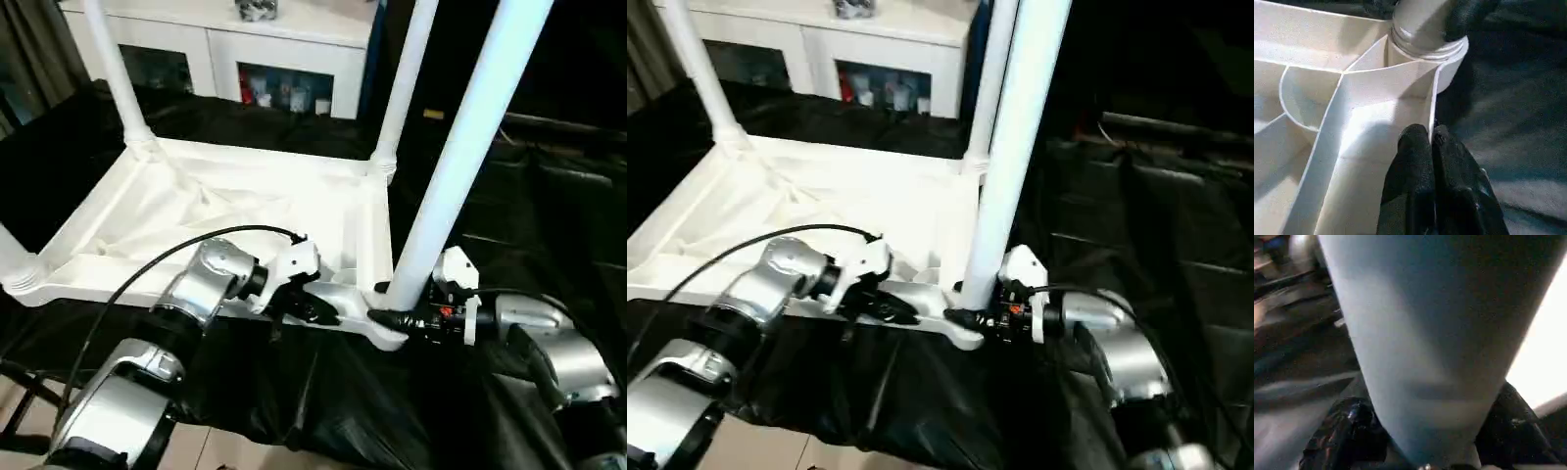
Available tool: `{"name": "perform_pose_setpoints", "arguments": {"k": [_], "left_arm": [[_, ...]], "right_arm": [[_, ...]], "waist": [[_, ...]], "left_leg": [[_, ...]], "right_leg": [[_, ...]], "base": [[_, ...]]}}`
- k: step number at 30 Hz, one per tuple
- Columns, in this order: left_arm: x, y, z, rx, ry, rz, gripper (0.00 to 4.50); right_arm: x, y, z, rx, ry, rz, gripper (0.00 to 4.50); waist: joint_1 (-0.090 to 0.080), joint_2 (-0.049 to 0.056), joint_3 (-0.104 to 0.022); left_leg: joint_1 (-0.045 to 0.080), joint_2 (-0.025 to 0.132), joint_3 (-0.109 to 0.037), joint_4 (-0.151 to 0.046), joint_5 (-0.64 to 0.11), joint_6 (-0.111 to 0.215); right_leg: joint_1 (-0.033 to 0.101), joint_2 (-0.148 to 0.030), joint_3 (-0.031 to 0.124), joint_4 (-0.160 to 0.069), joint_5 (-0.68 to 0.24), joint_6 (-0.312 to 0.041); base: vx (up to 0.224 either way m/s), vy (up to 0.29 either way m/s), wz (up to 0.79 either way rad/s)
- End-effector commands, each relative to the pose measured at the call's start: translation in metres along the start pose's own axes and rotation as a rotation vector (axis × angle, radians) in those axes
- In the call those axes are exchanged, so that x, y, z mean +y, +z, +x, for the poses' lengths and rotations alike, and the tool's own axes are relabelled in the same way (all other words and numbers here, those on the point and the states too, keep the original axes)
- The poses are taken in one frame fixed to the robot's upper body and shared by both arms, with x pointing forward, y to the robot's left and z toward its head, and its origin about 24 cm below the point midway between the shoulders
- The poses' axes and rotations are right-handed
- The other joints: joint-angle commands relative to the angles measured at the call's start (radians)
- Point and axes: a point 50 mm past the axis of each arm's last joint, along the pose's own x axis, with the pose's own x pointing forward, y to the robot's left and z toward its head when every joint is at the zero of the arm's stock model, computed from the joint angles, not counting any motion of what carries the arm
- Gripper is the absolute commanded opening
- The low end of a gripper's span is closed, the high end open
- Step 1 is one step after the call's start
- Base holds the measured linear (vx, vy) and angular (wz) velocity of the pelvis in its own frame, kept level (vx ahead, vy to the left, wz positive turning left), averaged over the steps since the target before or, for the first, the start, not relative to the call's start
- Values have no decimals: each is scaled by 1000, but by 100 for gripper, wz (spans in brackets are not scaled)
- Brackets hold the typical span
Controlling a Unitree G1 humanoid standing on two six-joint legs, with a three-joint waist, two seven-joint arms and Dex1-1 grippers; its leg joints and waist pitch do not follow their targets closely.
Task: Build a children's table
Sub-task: Rotate leg to tighten
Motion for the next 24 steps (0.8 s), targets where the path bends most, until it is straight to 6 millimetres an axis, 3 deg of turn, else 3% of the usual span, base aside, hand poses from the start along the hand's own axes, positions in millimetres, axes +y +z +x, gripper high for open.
{"name": "perform_pose_setpoints", "arguments": {"k": [1,3,6,7,8,11,13,14,15,16,17,18,19,20,23,24], "left_arm": [[5,5,12,-14,107,-36,0],[5,15,29,-36,152,-60,0],[5,29,49,-56,201,-75,0],[5,31,52,-57,210,-76,0],[5,33,55,-56,218,-75,0],[5,40,66,-47,255,-71,0],[5,42,69,-41,272,-64,0],[6,44,69,-39,280,-56,0],[7,44,69,-38,286,-55,0],[7,44,69,-38,289,-55,0],[8,45,68,-37,293,-55,0],[9,44,65,-37,290,-47,0],[9,44,65,-37,290,-47,0],[9,41,61,-36,275,-30,0],[9,37,57,-35,260,-17,0],[9,32,52,-31,250,-7,0]], "right_arm": [[10,-34,16,102,-33,134,200],[0,-38,29,77,-243,197,199],[-5,-36,49,37,-410,256,197],[-6,-35,53,33,-432,260,197],[-6,-34,57,31,-457,269,197],[-5,-23,77,-3,-511,283,196],[-4,-15,87,-24,-516,259,196],[-1,-7,93,-49,-497,209,196],[-1,-4,95,-63,-495,198,196],[-1,-3,96,-70,-495,197,196],[-1,-2,97,-80,-494,196,196],[-1,0,96,-111,-478,203,252],[-1,0,96,-111,-478,203,252],[-3,2,91,-134,-463,194,266],[-6,3,83,-151,-445,167,292],[-8,4,69,-170,-414,136,302]], "waist": [[-9,0,-31],[-23,-2,-29],[-58,10,-27],[-73,12,-29],[-81,17,-28],[-112,28,-25],[-125,28,-19],[-134,27,-16],[-137,31,-16],[-144,34,-13],[-146,33,-12],[-148,35,-16],[-152,30,-16],[-154,24,-16],[-151,26,-15],[-145,22,-15]], "left_leg": [[8,20,-7,-78,-402,-1],[8,18,-16,-80,-448,-14],[15,14,-32,-78,-555,-35],[11,15,-41,-83,-584,-39],[9,16,-45,-87,-602,-37],[19,18,-53,-91,-671,-29],[30,11,-53,-89,-710,-28],[43,10,-50,-83,-728,-20],[42,13,-52,-86,-734,-17],[32,19,-57,-97,-756,-18],[21,25,-61,-107,-774,-22],[12,29,-63,-112,-773,-28],[20,20,-58,-102,-747,-29],[22,10,-53,-88,-696,-19],[10,9,-54,-84,-633,-10],[8,10,-54,-86,-618,-4]], "right_leg": [[19,-39,33,-96,-540,-156],[17,-39,29,-105,-604,-119],[11,-36,3,-121,-670,-71],[23,-35,-12,-126,-657,-60],[27,-34,-18,-130,-647,-57],[28,-38,-36,-141,-580,-85],[21,-36,-53,-159,-613,-65],[17,-36,-67,-172,-626,-55],[24,-39,-73,-170,-622,-53],[39,-38,-83,-163,-603,-44],[51,-40,-82,-149,-585,-44],[60,-50,-72,-138,-559,-54],[45,-60,-69,-151,-600,-61],[37,-69,-74,-166,-662,-57],[42,-75,-75,-170,-687,-47],[42,-73,-71,-170,-679,-47]], "base": [[0,0,0],[0,0,0],[-37,19,-6],[0,0,0],[-39,52,-11],[-13,17,-4],[0,0,0],[0,0,0],[0,0,0],[0,0,0],[0,0,0],[0,0,0],[0,0,0],[0,0,0],[0,0,0],[0,0,0]]}}
